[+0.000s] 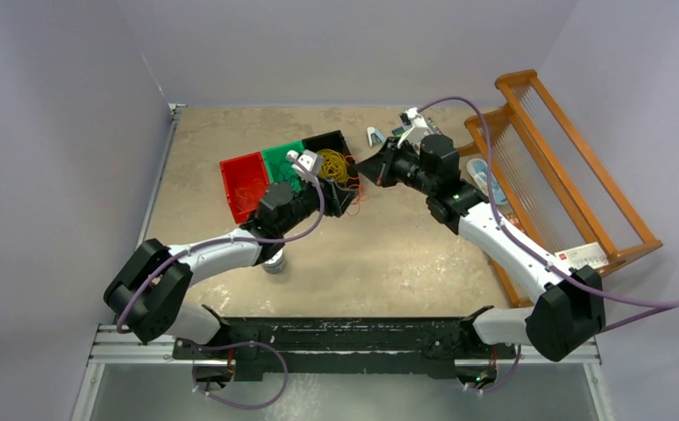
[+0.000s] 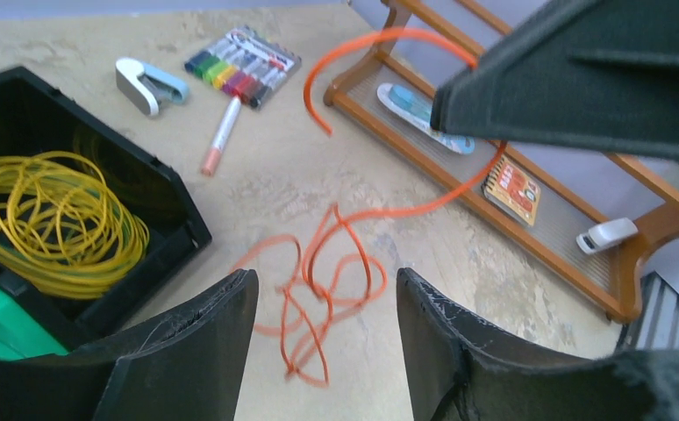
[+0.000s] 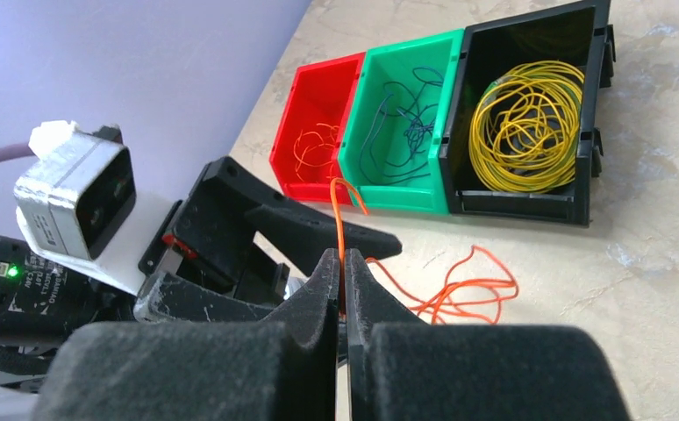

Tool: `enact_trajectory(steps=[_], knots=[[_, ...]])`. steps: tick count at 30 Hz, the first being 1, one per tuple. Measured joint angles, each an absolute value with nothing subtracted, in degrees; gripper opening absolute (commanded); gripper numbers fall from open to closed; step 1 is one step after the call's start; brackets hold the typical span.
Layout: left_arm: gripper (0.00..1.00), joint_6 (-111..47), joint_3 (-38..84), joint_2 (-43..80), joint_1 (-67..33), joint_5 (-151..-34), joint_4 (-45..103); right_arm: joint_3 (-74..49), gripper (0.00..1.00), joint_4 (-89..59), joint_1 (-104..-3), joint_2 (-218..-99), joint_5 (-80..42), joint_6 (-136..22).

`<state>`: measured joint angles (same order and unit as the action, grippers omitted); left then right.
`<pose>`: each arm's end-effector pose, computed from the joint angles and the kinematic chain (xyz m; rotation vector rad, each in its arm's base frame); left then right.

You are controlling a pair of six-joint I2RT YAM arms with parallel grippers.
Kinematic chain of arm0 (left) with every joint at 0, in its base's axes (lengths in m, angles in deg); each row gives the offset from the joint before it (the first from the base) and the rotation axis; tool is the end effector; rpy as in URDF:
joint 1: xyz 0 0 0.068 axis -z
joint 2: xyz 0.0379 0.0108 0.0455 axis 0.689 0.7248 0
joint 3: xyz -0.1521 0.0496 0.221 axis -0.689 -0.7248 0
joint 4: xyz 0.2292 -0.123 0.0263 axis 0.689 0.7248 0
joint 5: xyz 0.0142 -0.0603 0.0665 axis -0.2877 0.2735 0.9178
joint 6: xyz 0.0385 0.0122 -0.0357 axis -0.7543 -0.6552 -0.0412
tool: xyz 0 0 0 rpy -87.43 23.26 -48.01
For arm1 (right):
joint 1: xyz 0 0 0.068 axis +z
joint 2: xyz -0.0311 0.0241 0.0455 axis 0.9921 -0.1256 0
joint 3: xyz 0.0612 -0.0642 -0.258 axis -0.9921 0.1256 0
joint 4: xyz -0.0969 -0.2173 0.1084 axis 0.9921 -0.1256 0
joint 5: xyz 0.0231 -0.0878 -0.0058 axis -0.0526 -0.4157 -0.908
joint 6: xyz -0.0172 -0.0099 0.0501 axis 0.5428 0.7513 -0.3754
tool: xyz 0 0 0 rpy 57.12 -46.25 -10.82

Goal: Untangle the cables

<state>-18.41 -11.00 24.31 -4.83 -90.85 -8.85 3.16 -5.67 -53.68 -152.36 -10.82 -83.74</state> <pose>0.2380 -0.1963 0.2449 0.2991 1.6839 -0.9409 0.2661 0.1591 0.3526 -0.1518 1.7754 1.0328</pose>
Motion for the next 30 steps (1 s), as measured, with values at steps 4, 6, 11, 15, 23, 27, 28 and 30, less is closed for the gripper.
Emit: enact_trajectory(steps=[4,6,11,15,23,27,28,30], knots=[[0.59,-19.5,-8.86,25.79,-4.79,-89.23,-10.56,3.13,0.0,-5.74,-53.68,-152.36,-9.51,-84.2],[0.59,-20.09,-8.18,26.38,-4.79,-88.14,-11.63,3.11,0.0,-5.74,-53.68,-152.33,-8.66,-84.42],[0.45,-20.29,-6.68,29.66,-4.79,-87.31,-13.86,3.05,0.0,-5.56,-53.7,-152.2,-6.19,-85.58],[0.3,-18.96,-4.6,34.36,-4.76,-90.08,-15.28,2.85,0.0,-5.35,-53.99,-151.46,-4.33,-86.69],[0.21,-15.07,-4.95,40.61,-3.3,-94.74,-18.76,0.97,0.0,-4.41,-54.99,-149.56,-2.78,-87.72],[0.2,-14.06,-6.2,42.01,-2.23,-95.85,-20.15,-0.54,0.0,-4.19,-55.34,-148.46,-2.78,-87.65],[0.2,-13.95,-6.5,42.45,-2.05,-96.07,-20.44,-1.06,0.0,-4.17,-55.43,-148.03,-2.8,-87.46],[0.19,-13.84,-7.09,43.3,-1.79,-96.47,-20.66,-1.94,0.0,-4.01,-55.47,-147.04,-2.88,-87.06]])
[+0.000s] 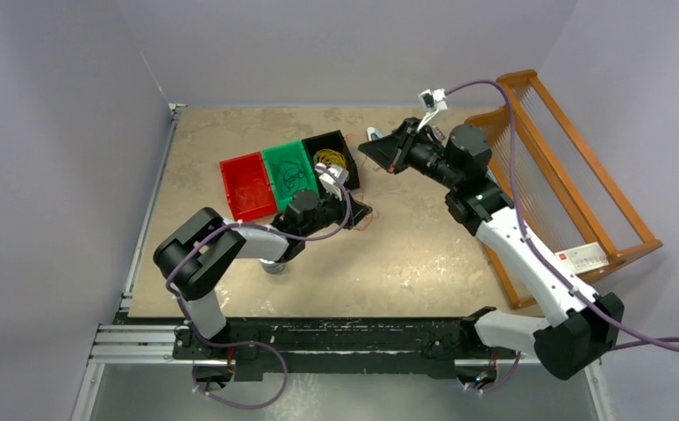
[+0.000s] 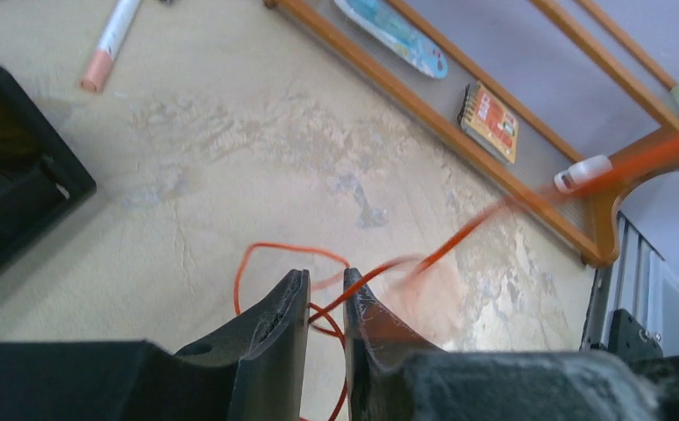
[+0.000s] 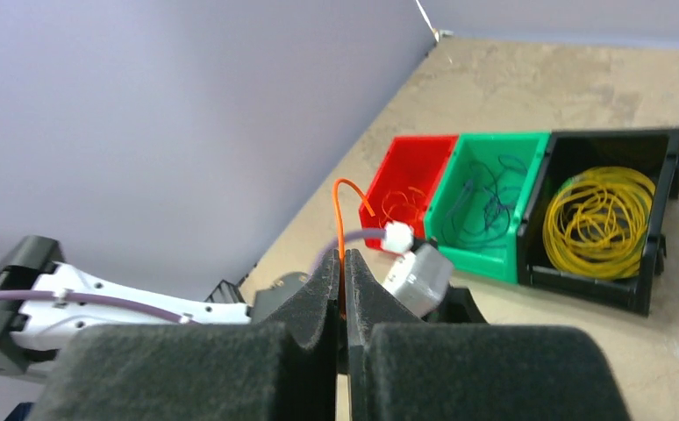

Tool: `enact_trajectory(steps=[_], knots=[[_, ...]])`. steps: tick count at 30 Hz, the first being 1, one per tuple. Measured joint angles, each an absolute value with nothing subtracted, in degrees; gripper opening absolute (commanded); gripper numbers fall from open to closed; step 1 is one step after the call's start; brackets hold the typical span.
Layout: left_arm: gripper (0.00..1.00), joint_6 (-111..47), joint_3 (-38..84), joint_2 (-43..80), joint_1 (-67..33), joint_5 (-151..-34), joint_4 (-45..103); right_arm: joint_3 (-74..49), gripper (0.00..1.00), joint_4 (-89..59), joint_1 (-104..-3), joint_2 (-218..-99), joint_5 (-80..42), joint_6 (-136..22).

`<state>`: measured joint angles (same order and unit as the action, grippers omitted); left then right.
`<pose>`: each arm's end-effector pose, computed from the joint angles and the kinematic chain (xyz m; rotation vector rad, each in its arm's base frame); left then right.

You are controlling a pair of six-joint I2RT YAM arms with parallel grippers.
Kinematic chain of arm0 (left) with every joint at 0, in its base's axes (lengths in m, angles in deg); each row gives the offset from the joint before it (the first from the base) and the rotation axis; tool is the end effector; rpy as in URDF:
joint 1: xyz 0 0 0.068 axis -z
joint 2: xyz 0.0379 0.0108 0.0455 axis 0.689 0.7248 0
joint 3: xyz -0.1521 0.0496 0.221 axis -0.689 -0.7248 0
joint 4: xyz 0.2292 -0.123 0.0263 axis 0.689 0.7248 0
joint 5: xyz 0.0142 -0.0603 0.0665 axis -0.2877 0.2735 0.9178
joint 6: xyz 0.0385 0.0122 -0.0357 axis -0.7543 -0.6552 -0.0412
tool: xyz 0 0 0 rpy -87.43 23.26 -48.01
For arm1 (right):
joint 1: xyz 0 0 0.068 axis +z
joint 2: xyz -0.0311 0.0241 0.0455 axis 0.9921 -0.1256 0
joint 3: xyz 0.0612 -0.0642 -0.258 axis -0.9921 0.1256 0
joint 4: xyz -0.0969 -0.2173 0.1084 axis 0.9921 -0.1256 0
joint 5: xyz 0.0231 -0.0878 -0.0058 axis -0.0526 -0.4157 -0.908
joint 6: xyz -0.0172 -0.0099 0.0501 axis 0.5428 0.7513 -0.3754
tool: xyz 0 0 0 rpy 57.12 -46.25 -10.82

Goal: Untangle the cables

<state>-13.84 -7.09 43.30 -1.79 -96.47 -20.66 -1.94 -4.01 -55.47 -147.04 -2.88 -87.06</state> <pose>0.2594 -0.2420 0.1848 0.3647 1.7695 -1.0978 0.2436 0.1418 0.4133 -0.2312 1.5759 1.1888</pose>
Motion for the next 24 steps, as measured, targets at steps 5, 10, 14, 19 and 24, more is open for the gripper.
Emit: enact_trajectory(steps=[5,10,14,19,24], knots=[[0.19,-13.78,-8.91,44.48,-1.7,-97.19,-20.61,-4.27,0.0,-3.44,-55.47,-144.31,-4.07,-85.03],[0.18,-13.47,-11.0,44.92,-1.4,-97.54,-20.64,-7.09,0.0,-2.88,-55.54,-142.56,-5.92,-82.14],[0.18,-13.47,-12.21,45.4,-1.14,-97.6,-20.68,-9.04,0.0,-2.57,-55.54,-141.71,-7.5,-79.22],[0.18,-13.49,-13.15,46.19,-0.98,-97.6,-20.7,-11.16,0.0,-2.5,-55.54,-140.68,-10.8,-75.61],[0.17,-13.49,-13.54,47.65,-0.77,-97.58,-20.7,-12.58,0.0,-2.55,-55.54,-139.22,-15.12,-72.31]])
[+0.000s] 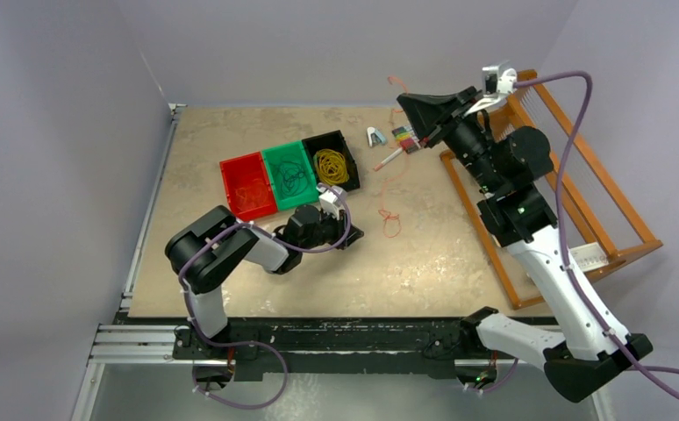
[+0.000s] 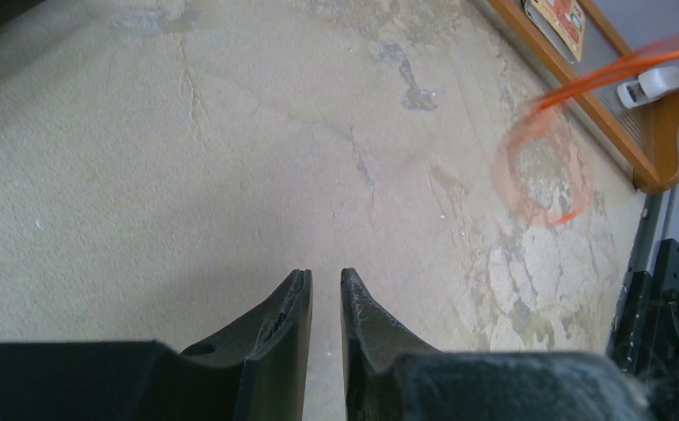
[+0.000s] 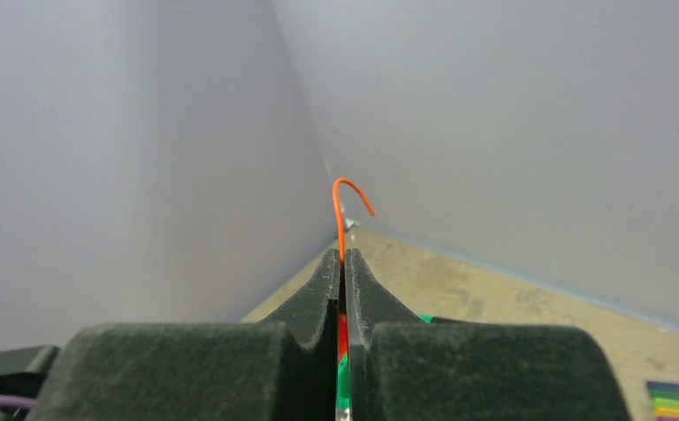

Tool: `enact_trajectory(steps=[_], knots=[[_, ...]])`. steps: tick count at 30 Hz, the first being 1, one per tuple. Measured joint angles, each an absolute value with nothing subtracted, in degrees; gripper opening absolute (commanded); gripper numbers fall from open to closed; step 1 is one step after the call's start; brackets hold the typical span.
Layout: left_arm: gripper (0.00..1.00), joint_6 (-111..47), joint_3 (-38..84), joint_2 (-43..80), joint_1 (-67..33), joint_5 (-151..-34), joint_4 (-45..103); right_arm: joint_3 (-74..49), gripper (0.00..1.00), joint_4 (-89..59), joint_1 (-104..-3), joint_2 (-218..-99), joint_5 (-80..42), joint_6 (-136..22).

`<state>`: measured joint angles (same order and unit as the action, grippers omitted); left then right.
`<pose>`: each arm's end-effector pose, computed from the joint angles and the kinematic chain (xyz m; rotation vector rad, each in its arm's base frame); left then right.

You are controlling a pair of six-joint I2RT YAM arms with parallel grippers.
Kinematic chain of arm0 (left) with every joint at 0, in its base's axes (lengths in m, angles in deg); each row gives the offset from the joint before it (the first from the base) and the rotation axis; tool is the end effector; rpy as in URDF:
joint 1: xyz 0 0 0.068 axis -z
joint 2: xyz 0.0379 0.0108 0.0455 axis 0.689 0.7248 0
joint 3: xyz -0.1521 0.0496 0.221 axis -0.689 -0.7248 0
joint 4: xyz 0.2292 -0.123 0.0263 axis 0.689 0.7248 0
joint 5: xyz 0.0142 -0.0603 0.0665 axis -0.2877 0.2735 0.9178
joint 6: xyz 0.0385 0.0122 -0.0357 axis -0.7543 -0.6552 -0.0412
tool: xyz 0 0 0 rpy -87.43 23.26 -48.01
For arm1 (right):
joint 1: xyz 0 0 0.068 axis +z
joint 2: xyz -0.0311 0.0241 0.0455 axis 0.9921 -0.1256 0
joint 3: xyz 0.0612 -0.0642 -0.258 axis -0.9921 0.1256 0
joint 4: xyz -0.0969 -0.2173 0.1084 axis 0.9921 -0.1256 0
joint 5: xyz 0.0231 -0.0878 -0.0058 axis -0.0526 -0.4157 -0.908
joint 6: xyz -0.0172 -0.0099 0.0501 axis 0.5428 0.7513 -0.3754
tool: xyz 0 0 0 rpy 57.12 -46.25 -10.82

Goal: Untangle the cables

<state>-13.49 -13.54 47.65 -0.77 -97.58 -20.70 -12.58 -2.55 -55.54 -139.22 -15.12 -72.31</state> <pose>0.2392 -0.2328 0.1300 0.3983 1.9711 -1.0688 0.1876 0.1044 0.5114 -0.2353 1.1439 0.8720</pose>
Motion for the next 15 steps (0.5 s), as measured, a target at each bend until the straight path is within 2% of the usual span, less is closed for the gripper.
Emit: enact_trajectory(steps=[8,15], knots=[[0.17,-13.45,-14.3,49.05,-0.66,-97.6,-21.58,-14.42,0.0,-2.5,-55.54,-134.87,-24.11,-66.32],[0.2,-13.4,-14.3,49.25,-0.66,-97.6,-21.93,-15.01,0.0,-2.33,-55.54,-133.47,-26.8,-64.07]])
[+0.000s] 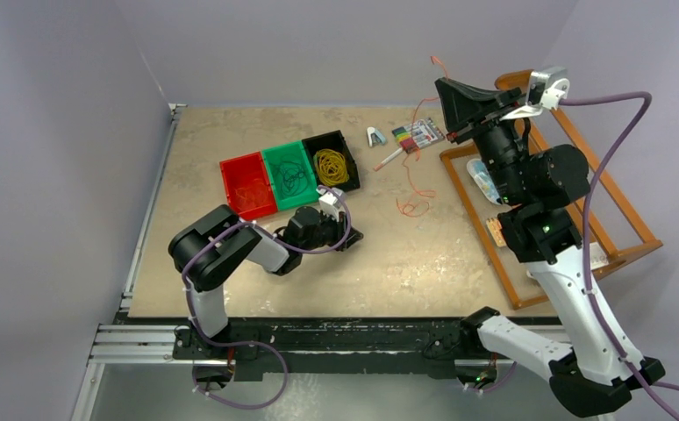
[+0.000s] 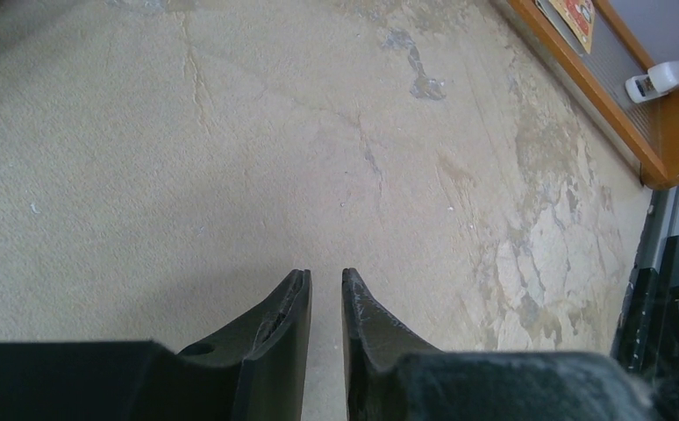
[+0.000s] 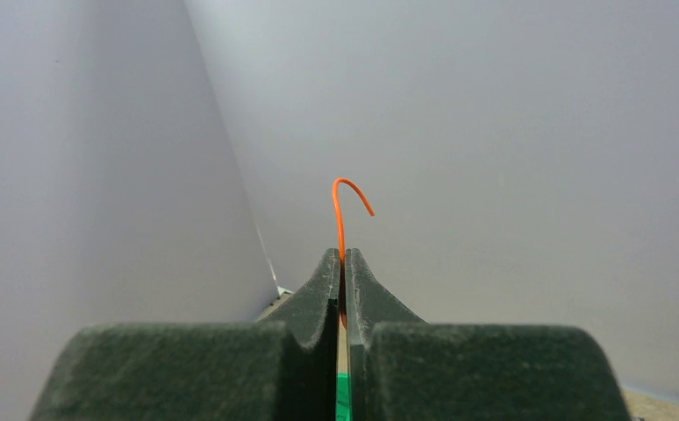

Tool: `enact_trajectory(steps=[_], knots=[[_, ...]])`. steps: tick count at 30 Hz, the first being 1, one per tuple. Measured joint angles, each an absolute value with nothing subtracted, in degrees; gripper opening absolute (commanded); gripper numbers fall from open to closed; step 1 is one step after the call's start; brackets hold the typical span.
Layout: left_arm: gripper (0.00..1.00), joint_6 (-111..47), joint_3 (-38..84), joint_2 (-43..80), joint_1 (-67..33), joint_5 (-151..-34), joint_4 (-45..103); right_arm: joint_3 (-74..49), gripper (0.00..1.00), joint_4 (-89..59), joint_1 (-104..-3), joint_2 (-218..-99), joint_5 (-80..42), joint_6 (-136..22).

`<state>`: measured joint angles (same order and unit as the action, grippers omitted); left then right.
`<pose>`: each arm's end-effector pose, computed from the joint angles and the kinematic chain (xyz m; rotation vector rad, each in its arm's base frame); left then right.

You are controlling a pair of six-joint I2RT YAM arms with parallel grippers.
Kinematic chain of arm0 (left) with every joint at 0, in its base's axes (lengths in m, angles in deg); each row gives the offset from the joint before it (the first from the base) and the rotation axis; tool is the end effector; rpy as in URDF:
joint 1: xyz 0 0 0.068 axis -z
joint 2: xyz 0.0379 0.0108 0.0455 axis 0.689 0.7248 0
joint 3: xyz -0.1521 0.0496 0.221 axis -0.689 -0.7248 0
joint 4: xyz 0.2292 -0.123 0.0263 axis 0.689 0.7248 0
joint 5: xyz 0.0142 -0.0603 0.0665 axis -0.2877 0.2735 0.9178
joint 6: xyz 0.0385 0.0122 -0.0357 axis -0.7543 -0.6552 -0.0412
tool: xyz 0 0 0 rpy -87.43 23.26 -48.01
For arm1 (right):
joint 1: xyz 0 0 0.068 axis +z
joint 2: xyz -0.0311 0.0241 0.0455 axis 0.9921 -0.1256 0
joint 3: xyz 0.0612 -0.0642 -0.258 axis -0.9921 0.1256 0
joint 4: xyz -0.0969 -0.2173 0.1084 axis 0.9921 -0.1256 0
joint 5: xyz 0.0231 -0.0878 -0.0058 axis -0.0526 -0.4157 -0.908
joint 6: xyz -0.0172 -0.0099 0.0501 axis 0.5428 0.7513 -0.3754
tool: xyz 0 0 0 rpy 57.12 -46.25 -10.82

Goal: Untangle the cables

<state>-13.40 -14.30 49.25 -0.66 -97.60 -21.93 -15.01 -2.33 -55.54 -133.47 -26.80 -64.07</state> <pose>0.2372 -0.2318 0.1203 0.3996 1.9926 -1.0642 0.1472 0.0755 0.5423 -0.1097 0.9829 0.6530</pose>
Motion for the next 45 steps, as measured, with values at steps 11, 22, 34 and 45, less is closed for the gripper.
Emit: enact_trajectory(steps=[11,22,34,45], knots=[[0.4,-12.53,-15.27,39.96,-0.68,-95.18,-19.22,-14.07,0.0,-2.59,-55.54,-133.86,-26.71,-62.89],[0.55,-13.69,-16.71,13.49,-3.63,-82.21,-5.23,-14.07,0.0,-2.46,-55.54,-138.61,-19.56,-61.64],[0.66,-22.76,-13.26,1.53,-4.26,-88.33,5.53,-15.47,0.0,-2.48,-55.54,-146.04,-8.83,-63.11],[0.68,-30.96,-10.76,3.43,-4.26,-85.14,7.17,-19.29,0.0,-0.8,-55.54,-147.68,1.88,-66.71]])
